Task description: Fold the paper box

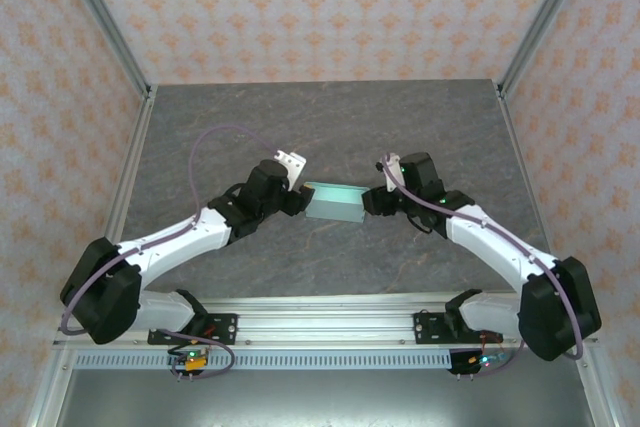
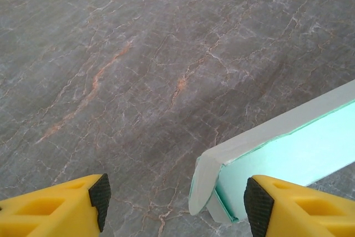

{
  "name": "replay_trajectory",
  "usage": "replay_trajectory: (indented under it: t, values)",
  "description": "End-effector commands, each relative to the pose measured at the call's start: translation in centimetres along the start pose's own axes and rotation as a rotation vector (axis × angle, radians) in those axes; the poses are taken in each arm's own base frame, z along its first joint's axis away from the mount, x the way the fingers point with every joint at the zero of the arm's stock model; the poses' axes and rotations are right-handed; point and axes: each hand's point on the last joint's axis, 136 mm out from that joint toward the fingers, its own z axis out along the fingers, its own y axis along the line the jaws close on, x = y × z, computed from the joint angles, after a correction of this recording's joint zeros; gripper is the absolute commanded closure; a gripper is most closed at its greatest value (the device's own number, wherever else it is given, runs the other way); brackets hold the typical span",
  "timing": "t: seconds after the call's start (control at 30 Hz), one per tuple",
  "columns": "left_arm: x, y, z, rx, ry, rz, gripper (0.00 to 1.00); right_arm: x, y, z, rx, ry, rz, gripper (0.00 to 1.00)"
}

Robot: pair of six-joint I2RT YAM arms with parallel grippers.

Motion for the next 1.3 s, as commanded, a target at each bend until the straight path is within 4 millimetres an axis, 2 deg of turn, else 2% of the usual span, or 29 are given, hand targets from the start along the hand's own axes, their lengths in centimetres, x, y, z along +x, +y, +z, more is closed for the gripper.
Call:
replay_trajectory:
  t: [0.0,0.07,0.17,0.27,0.33,0.43,0.53,0.67,0.93,1.0,1.03,1.17,1.2,1.23,1.27]
  values:
    - [-2.2,-0.2,0.1,-0.007,-0.056,0.031,0.31,-2.1,0.7,-0.2,-0.017,-0.05,-0.01,0.5]
    - [-1.9,-0.3,0.5,-0.003,-0.05,0.042,0.32,-2.4,0.7,-0.2,-0.014,-0.053,-0.014,0.52]
    - [-1.7,-0.7,1.3,0.011,-0.039,0.056,0.43,-2.7,0.8,-0.2,-0.017,-0.042,-0.02,0.62]
    - [-1.8,-1.0,1.7,0.023,-0.043,0.042,0.5,-2.8,1.0,-0.1,-0.025,-0.027,-0.004,0.69]
    - [-2.1,-1.0,1.8,0.028,-0.047,0.04,0.51,-2.8,1.0,0.0,-0.031,-0.02,-0.002,0.73]
    - [-2.2,-1.1,1.8,0.028,-0.034,0.047,0.59,-2.8,1.1,0.0,-0.032,-0.011,0.006,0.79]
    - [-2.3,-1.2,1.7,0.038,-0.03,0.045,0.67,-2.9,1.2,0.0,-0.036,-0.01,0.011,0.81]
    - [-2.6,-1.6,1.6,0.059,-0.035,0.019,0.72,-3.0,1.3,0.3,-0.047,-0.007,0.027,0.86]
    - [-2.9,-3.3,2.1,0.148,-0.027,-0.038,0.74,-3.3,1.6,0.6,-0.068,-0.018,0.066,0.87]
    - [-2.9,-3.5,1.9,0.159,-0.029,-0.042,0.72,-3.3,1.5,0.5,-0.063,-0.022,0.056,0.87]
    - [-3.0,-3.4,1.7,0.157,-0.034,-0.044,0.67,-3.3,1.4,0.4,-0.055,-0.025,0.051,0.87]
    - [-3.8,-2.2,-0.2,0.123,-0.089,-0.051,0.47,-3.0,1.0,0.0,-0.028,-0.024,0.012,0.87]
    - [-4.3,-1.8,-0.8,0.11,-0.111,-0.06,0.4,-3.0,1.0,-0.1,-0.025,-0.028,0.002,0.87]
    - [-4.8,-1.2,-1.4,0.095,-0.138,-0.077,0.3,-3.0,1.0,-0.1,-0.026,-0.031,-0.012,0.88]
    - [-5.0,-0.6,-1.8,0.081,-0.155,-0.091,0.24,-3.0,1.0,-0.2,-0.025,-0.035,-0.024,0.88]
